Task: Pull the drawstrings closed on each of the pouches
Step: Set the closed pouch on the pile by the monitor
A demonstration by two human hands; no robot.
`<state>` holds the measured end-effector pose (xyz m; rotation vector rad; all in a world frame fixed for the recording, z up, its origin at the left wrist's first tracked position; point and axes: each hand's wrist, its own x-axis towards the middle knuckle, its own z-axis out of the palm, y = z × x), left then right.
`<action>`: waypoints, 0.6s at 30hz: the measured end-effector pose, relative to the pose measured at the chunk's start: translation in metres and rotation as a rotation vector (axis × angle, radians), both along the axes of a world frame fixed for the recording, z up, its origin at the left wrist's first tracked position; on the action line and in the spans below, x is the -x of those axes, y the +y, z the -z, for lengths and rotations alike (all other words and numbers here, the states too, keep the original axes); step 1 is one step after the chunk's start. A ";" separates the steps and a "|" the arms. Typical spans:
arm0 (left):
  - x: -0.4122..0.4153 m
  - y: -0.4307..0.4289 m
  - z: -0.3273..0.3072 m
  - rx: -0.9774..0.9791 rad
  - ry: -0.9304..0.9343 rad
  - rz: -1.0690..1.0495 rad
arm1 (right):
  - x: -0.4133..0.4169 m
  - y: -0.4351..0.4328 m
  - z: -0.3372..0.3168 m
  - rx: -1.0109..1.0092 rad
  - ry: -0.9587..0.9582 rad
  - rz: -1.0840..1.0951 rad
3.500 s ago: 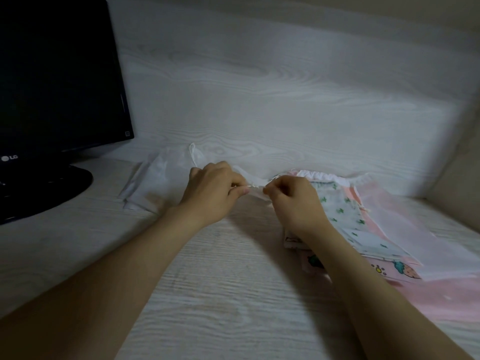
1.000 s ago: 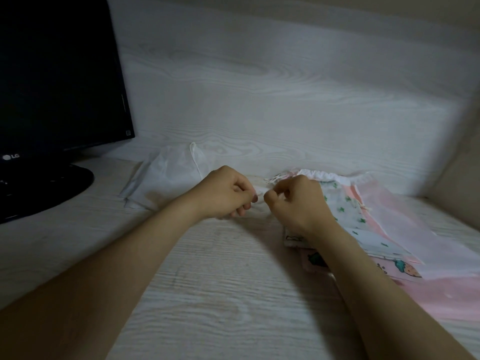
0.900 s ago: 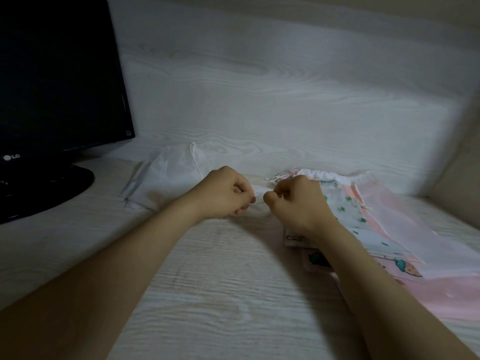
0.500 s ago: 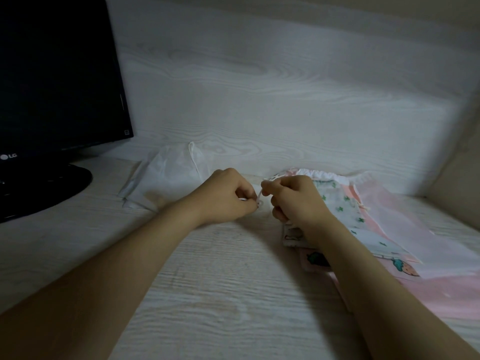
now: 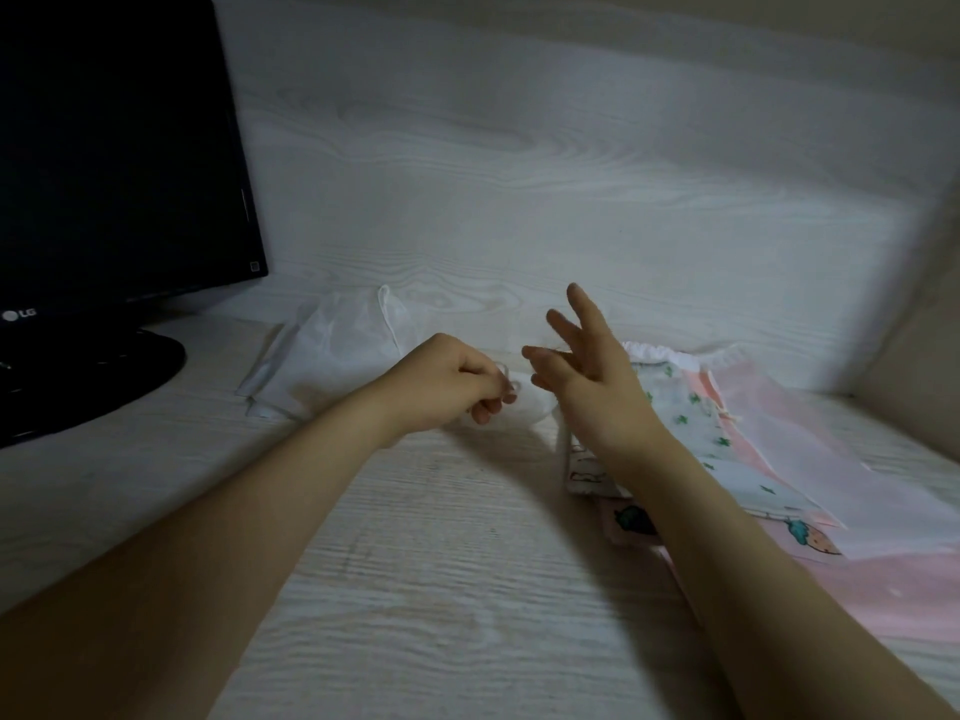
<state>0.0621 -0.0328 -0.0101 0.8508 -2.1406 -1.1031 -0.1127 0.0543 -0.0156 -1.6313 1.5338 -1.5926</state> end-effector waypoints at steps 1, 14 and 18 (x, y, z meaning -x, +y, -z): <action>0.000 0.001 -0.001 -0.019 -0.002 0.002 | -0.001 0.001 0.000 0.004 0.078 0.017; 0.000 0.005 -0.004 -0.082 -0.028 -0.008 | -0.004 -0.001 0.002 0.216 0.761 0.167; 0.000 0.006 -0.005 -0.144 -0.016 0.019 | -0.002 -0.002 0.003 0.261 0.845 0.166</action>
